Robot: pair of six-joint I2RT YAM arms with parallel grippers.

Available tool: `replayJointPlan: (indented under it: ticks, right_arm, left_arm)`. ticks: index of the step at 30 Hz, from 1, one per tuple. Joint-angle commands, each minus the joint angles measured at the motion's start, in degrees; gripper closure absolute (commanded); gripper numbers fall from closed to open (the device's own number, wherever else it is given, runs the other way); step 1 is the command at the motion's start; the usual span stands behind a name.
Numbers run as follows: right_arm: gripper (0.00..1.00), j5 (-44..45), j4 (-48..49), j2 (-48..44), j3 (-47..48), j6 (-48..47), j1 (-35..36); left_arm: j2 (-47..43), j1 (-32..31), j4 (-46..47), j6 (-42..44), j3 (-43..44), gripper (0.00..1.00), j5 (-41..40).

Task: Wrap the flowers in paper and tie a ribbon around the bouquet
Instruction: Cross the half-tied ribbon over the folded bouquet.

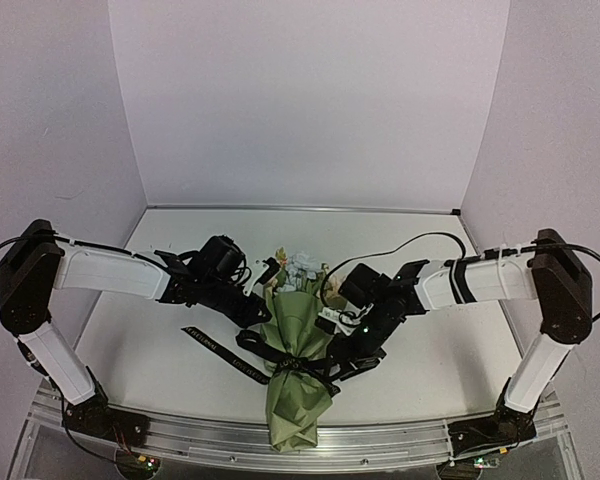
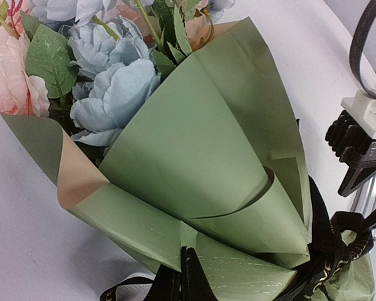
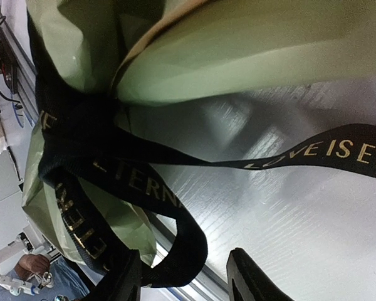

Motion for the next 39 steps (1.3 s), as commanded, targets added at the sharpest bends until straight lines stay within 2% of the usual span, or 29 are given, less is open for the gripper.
replayJointPlan:
  ticks: [1, 25, 28, 32, 39]
  right_arm:
    - [0.53, 0.9, -1.0, 2.3, 3.0, -1.1, 0.0]
    - [0.63, -2.2, 15.7, 7.2, 1.7, 9.7, 0.3]
    - [0.72, -2.5, 16.2, 6.6, 0.9, 10.4, 0.3]
    - [0.93, -2.8, 16.2, 5.4, 0.0, 11.0, 0.3]
    - [0.96, -1.0, 15.3, 1.2, -3.5, 10.8, 0.3]
  left_arm:
    - [-1.7, 0.3, 0.1, 0.4, 0.6, 1.00, 1.1]
    - [-1.7, 0.3, 0.9, -0.1, 0.1, 1.00, 1.9]
    - [-2.0, 0.4, 0.9, -0.1, -0.1, 1.00, 1.7]
    - [-2.0, 0.4, 0.9, -0.1, -0.2, 1.00, 1.5]
    - [-2.5, 0.7, 1.1, -0.5, -1.0, 1.00, 0.3]
